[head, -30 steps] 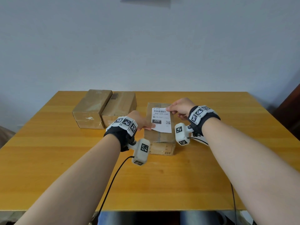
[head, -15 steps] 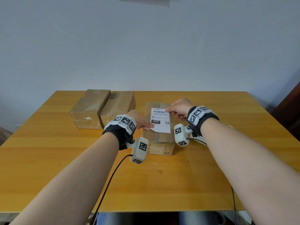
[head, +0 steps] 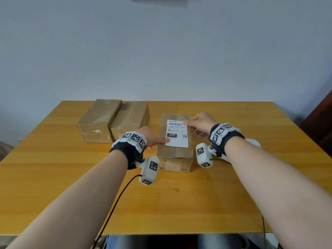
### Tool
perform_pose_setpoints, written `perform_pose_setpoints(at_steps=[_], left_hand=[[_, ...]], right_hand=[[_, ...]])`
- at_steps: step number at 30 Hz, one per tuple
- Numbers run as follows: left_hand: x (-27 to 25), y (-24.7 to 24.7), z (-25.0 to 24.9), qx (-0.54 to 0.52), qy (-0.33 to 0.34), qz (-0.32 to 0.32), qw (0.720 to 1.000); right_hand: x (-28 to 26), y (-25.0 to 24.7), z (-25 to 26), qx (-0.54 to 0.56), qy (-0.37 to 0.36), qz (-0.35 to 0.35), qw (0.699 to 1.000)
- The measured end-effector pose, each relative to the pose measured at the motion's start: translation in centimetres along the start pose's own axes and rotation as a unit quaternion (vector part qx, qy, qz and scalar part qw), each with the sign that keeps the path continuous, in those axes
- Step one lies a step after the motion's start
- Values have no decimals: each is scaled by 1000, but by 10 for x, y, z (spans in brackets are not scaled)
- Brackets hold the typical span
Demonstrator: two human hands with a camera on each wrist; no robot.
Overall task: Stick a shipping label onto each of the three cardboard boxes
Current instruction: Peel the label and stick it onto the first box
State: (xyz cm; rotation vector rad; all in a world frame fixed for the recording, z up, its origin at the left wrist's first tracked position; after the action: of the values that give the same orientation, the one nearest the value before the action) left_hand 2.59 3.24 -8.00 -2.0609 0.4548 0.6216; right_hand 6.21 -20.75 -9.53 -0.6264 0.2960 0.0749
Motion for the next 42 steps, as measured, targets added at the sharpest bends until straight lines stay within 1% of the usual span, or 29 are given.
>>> perform_pose_setpoints(at_steps=[3, 5, 8, 11, 14, 16, 18, 20, 22, 26, 29, 34, 37, 40, 42], left_hand=[[3, 1, 2, -89, 17, 19, 996], [6, 2, 2, -129, 22, 33, 991], [7, 3, 2, -152, 25, 52, 987], [3, 3, 4, -154, 21, 63, 986], [0, 4, 5, -142, 16, 80, 987], [-2, 6, 4, -135, 18, 89, 987], [-3, 7, 3, -134, 17, 95, 986], [-2, 10, 3, -131, 18, 103, 986], [-1, 10, 5, -129, 18, 110, 985], [5, 9, 10, -116, 19, 108, 987], [12, 11, 14, -128, 21, 104, 986], [21, 11, 18, -139, 38, 119, 982], [20, 9, 13, -138, 54, 112, 983], [23, 10, 3, -159, 74, 97, 980], [25, 10, -2, -141, 78, 97, 982]], right_hand=[[-4, -1, -6, 3, -45, -12, 999], [-7, -1, -9, -25, -68, -17, 997], [-9, -2, -10, -92, -98, -33, 990], [-8, -1, -5, -212, -151, -82, 962], [-9, 3, 6, -316, -181, -110, 925], [-10, 9, 17, -371, -203, -123, 898], [-11, 17, 26, -399, -210, -122, 884], [-10, 25, 31, -405, -200, -104, 886], [-9, 33, 35, -400, -178, -87, 895], [-5, 43, 27, -362, -108, -46, 925], [-5, 47, 22, -330, -74, -42, 940], [-5, 58, 20, -346, -59, -61, 934], [-5, 60, 18, -354, -58, -61, 932], [-6, 60, 18, -368, -53, -64, 926], [-5, 61, 17, -374, -53, -67, 923]])
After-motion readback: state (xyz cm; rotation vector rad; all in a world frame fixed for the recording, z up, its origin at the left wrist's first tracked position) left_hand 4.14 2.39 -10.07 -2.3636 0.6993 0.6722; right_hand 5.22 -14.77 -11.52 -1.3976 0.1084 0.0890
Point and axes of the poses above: each hand's wrist, its own x-axis towards the middle knuckle, its own y-axis out of the palm, z = x × y, the point moved 2 cm from there along x, towards the middle knuckle, and after that the axes turned 6 degrees about z, right-handed, at the moved point
